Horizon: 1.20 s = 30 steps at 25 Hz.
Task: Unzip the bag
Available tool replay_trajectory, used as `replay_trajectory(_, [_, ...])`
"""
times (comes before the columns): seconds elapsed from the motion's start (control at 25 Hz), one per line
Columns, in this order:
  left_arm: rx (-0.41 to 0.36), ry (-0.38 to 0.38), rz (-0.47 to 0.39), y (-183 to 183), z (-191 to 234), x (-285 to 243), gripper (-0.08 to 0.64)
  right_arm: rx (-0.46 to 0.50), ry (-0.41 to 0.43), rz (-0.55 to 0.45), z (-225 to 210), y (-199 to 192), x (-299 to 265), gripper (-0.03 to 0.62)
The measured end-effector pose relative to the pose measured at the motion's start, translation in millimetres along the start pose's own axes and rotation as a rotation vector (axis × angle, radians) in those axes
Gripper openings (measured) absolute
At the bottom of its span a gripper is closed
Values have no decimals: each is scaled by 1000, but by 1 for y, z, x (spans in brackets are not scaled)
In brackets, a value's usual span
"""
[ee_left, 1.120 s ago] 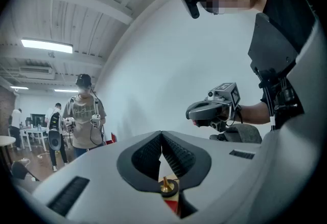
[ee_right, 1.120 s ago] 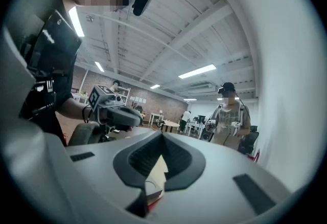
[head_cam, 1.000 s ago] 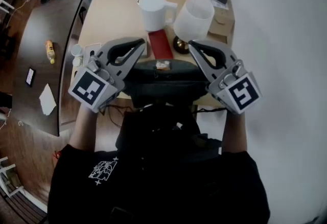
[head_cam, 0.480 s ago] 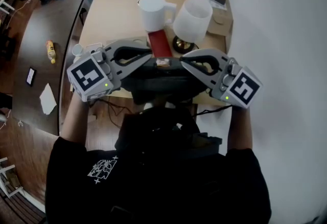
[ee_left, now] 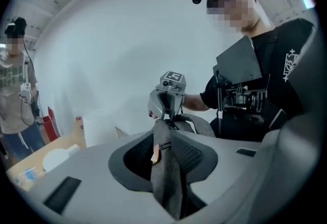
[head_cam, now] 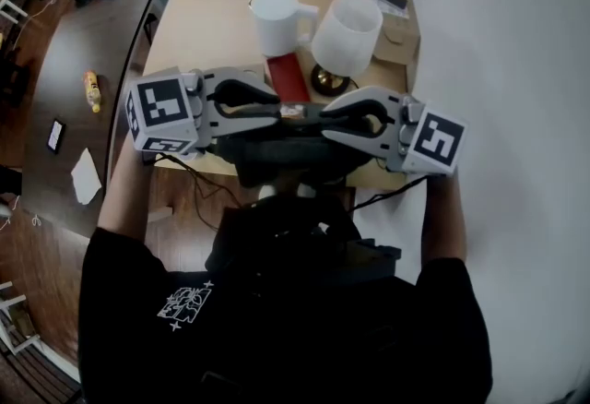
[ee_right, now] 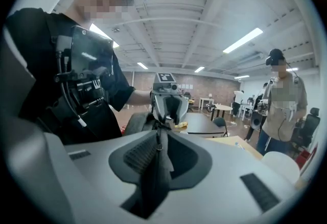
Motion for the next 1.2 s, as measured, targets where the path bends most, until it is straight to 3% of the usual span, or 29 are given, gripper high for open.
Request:
replay_trajectory(0.04, [14, -26, 10, 0, 0, -2, 125, -2, 14, 3, -1, 0, -1, 105])
replay_trajectory(0.52, [176, -288, 73, -8, 8, -12, 127, -76, 189, 19, -4, -6, -13, 141])
replay_trajectory(0.92, [232, -393, 90, -15, 9, -21, 127, -117, 307, 61, 0, -9, -21, 135])
replay_trajectory(1.2, [317, -505, 105, -23, 7, -27, 127, -135, 367, 74, 2, -13, -25, 129])
Point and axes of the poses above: the fingertips, and each gripper's own axes: x backward along the fingers, z to its left, y out of its top, the point moved 6 cm from there along x, backward along the fingers, and after that the axes turned 12 degrees about -z, right-handed, at the moved point
